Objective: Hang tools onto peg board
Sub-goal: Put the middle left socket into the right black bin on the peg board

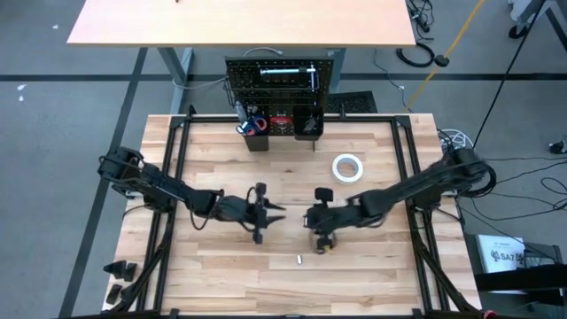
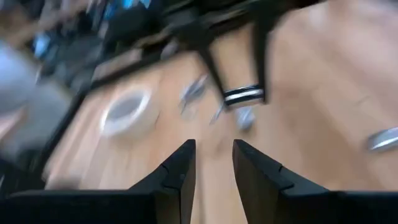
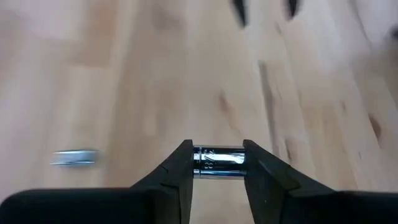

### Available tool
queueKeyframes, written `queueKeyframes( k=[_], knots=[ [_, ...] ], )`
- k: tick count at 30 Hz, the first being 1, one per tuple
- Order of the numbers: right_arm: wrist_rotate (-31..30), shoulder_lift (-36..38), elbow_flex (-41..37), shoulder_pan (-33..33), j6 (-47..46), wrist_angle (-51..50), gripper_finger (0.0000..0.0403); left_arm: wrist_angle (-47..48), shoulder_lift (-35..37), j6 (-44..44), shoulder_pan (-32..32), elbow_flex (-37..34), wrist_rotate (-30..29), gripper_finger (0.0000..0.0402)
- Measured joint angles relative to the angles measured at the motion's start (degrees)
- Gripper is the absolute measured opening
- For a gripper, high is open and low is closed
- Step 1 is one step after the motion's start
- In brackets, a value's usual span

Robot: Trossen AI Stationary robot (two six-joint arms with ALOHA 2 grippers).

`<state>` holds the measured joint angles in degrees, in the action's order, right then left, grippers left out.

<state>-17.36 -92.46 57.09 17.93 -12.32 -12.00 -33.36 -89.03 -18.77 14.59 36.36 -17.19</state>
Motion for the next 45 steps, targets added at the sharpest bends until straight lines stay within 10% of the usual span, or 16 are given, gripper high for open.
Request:
queueKeyframes(
  k=[13,27,35,45],
  knots=[
    [26.39,18.57,-18.14,2.41,3.41,35.65,0.0100,-17.26,0.00,-27.62,9.95,3.54,9.82,0.0107],
    [25.94,18.81,-19.55,1.13,1.32,40.86,0.0112,3.73,-8.26,-34.01,9.41,19.32,-1.96,0.0108],
    [26.16,18.83,-19.53,1.14,1.22,39.72,0.0110,0.09,-14.03,-38.11,12.39,24.95,-21.16,0.0148],
    [26.23,18.84,-19.53,1.14,1.25,40.22,0.0112,-2.09,-14.24,-37.53,14.81,26.49,-18.91,0.0193]
  ],
)
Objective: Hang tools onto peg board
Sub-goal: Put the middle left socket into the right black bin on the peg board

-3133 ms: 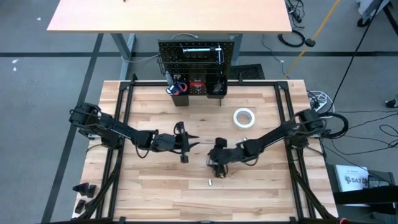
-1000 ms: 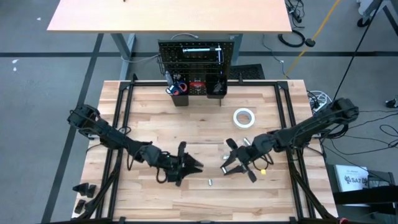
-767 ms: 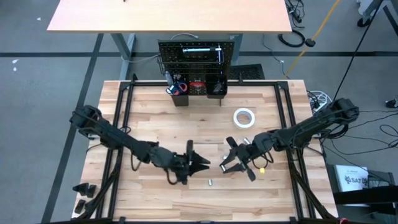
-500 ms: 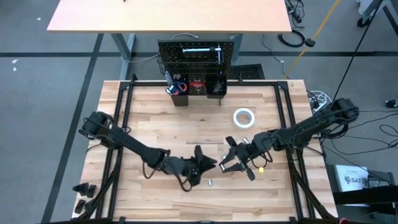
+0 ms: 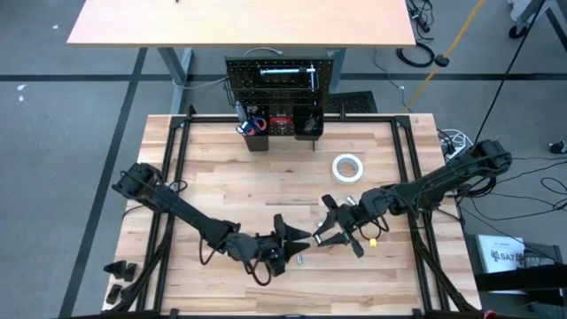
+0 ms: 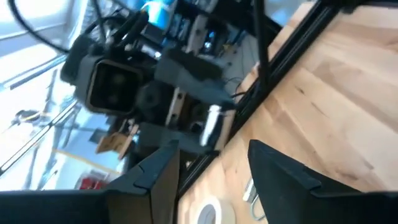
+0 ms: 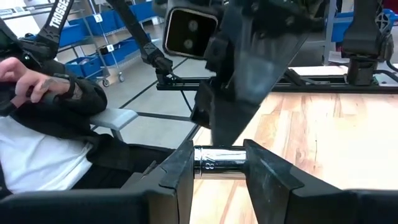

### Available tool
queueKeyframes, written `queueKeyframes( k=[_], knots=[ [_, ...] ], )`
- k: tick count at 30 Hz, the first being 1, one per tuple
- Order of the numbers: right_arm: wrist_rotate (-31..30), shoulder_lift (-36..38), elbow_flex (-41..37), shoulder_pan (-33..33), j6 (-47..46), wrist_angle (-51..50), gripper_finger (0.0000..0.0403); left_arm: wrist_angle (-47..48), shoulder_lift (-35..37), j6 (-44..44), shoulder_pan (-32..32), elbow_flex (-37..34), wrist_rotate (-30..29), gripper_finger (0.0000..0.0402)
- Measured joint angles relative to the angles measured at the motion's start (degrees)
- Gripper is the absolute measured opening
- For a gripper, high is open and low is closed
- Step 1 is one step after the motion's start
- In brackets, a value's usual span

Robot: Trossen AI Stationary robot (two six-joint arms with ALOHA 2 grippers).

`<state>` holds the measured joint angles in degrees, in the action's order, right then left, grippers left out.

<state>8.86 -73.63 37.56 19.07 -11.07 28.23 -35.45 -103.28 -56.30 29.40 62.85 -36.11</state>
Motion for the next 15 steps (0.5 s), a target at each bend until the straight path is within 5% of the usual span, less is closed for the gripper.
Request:
queueKeyframes(
  k=[15],
  knots=[
    [-1.36,0.00,0.04,-0.28,-0.24,0.70,0.0114,-6.25,-2.50,-8.60,-1.69,-0.07,3.14,0.0209]
  ],
)
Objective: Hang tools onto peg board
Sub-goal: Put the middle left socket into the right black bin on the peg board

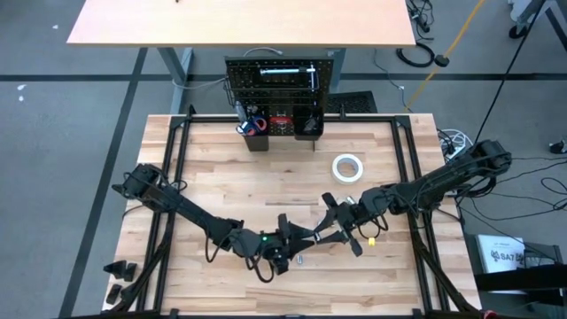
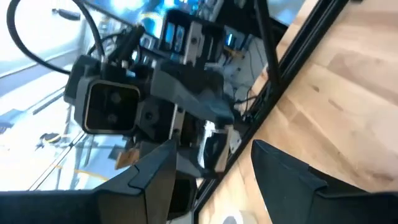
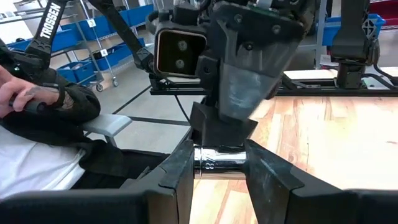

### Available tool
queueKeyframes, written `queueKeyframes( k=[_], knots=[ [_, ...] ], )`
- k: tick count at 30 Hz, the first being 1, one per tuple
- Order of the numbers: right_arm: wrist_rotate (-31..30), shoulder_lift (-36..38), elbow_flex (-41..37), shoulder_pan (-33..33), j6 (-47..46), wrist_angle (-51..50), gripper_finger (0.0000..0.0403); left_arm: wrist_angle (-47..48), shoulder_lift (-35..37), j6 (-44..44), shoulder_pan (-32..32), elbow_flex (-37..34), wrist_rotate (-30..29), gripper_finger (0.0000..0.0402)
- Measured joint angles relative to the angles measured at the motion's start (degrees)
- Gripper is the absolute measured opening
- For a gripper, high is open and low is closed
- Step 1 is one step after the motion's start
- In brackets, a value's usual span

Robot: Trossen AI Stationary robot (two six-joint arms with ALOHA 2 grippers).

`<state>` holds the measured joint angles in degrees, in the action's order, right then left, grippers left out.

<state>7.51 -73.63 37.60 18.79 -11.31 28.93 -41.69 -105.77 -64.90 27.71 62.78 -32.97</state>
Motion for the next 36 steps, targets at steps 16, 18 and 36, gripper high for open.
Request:
queueKeyframes(
  k=[16,18,36],
  knots=[
    [-0.44,0.02,0.00,-0.42,0.02,1.75,0.0112,1.60,0.01,0.33,-3.37,1.31,4.91,0.0208],
    [-0.76,0.02,0.00,-0.42,0.02,1.77,0.0112,1.64,-0.01,1.44,-3.36,1.56,5.23,0.0208],
    [-4.85,0.02,0.02,-0.85,-0.55,2.51,0.0113,1.68,0.00,1.55,-3.63,1.62,3.11,0.0173]
  ],
)
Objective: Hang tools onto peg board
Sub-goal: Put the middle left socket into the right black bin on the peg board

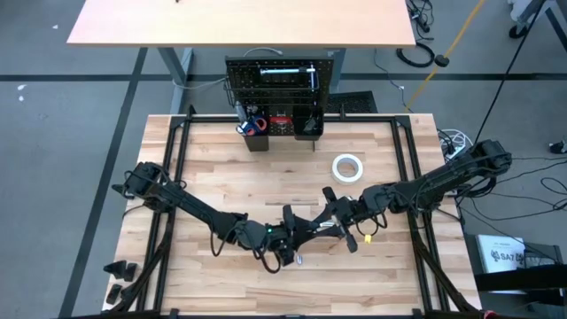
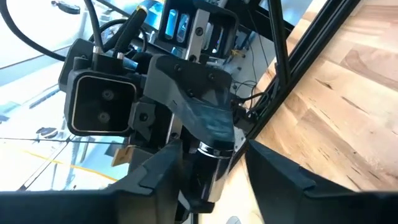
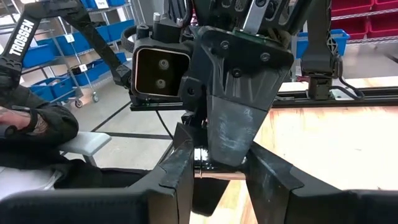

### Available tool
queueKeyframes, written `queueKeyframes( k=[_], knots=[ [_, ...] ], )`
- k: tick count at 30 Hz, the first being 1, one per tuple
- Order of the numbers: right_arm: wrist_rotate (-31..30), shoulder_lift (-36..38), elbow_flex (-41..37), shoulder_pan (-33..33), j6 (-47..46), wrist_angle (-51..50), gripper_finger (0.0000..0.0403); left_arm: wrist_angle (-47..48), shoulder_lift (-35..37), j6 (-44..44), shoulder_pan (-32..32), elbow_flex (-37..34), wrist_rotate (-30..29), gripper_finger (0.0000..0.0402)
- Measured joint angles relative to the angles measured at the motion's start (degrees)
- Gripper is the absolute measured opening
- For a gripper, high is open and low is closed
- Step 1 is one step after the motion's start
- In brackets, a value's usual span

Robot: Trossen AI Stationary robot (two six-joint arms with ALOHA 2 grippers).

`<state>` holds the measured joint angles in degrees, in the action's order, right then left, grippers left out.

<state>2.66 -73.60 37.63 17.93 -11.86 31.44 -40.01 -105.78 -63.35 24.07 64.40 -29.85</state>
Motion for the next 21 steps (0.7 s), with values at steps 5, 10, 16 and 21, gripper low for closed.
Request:
queueKeyframes(
  k=[5,10,16,21],
  knots=[
    [0.02,0.00,0.00,0.00,-0.20,-0.27,0.0113,-0.20,0.04,-0.23,-0.02,0.02,-0.42,0.0112],
    [0.33,0.00,-0.01,0.00,-0.97,-0.48,0.0115,0.33,0.04,-1.27,0.05,0.02,-0.67,0.0052],
    [-0.41,0.00,0.00,-0.04,1.75,-0.90,0.0147,-0.05,0.04,-1.34,0.05,0.02,-2.56,0.0046],
    [-0.63,2.58,0.00,-0.27,4.00,-3.01,0.0187,-0.45,0.06,-1.25,0.00,0.09,-5.03,0.0046]
  ],
)
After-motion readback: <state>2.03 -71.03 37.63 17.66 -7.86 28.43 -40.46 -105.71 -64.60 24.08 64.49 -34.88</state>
